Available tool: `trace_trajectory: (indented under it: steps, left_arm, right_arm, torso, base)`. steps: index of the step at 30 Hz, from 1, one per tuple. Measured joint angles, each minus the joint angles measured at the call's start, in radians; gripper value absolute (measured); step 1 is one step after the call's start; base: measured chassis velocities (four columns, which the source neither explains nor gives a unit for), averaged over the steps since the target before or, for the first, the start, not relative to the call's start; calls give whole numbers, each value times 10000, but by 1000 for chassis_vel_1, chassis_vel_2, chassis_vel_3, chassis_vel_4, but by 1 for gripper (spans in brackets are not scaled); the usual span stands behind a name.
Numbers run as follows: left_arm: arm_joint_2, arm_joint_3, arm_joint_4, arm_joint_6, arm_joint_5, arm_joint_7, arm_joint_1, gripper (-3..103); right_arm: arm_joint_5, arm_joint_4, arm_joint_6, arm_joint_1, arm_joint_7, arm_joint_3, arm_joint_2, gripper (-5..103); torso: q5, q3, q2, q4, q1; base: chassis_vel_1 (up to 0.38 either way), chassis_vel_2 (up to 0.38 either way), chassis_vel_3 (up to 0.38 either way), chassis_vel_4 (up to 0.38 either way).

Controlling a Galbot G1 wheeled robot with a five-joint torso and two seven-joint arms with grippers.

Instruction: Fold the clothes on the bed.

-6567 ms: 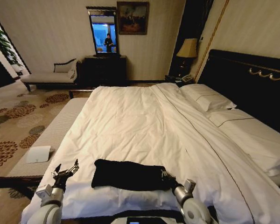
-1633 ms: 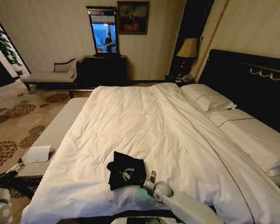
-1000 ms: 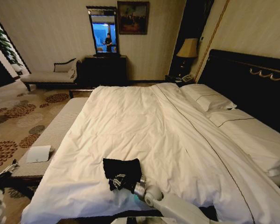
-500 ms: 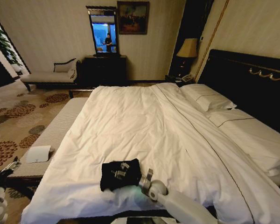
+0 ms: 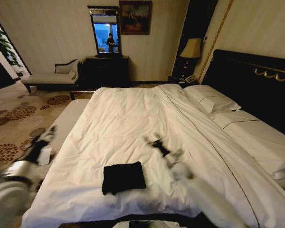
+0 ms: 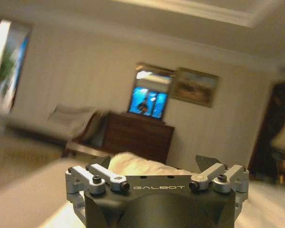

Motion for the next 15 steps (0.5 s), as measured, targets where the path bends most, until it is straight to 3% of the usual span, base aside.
trace_trajectory:
  steps: [2,3,5,7,8,10,11,15]
  left_arm:
    - [-200,683,-34,-345,1417,192,502,100]
    - [-200,683,-34,-345,1417,192,502,100]
    - [-294,1360,107,-1026,2193,57,1119,100]
    - [-325,1881,323,-1458,2843,-91,1609,100]
    - [-325,1881,323,-1458,2843,-91,1609,100]
    - [-347,2312,431,-1811,3549,-102,1997,100]
    - [-376,2574,406,-2096,3926,-41,2323,100]
    - [-413,2772,96,-2373,4055,128,2793,100]
  right_arm:
    - [-1079,591,176,-1268,480,1319,-21,100]
    - [-1079,591,176,-1268,480,1319,-21,100]
    - [-2035,1227,268,-2916,864,2632,360,100]
    - [-2656,1888,291,-4105,1237,3404,1050,100]
    - [-2656,1888,291,-4105,1237,3404,1050,100]
    - [-3272,2654,232,-5203,1603,3889,2071,100]
    - [-3994,3417,110,-6080,1891,4115,2939,100]
    - [-5026,4452,-12,-7160,2307,4103,3853,100]
  torso:
    - [-3,-1,1,7,-2]
    - [-3,-1,1,7,-2]
    - [-3,-3,3,2,-5]
    - [-8,-4,4,3,-6]
    - [-8,-4,4,3,-6]
    - [-1,-3,4,2,-7]
    - [-2,-3,3,1,-6]
    - [-11,-4,4,1,-6]
  base:
    - [0,0,0,0]
    - [0,0,0,0]
    - [0,0,0,0]
    - [0,0,0,0]
    - [0,0,0,0]
    - [0,0,0,0]
    - [0,0,0,0]
    - [0,0,0,0]
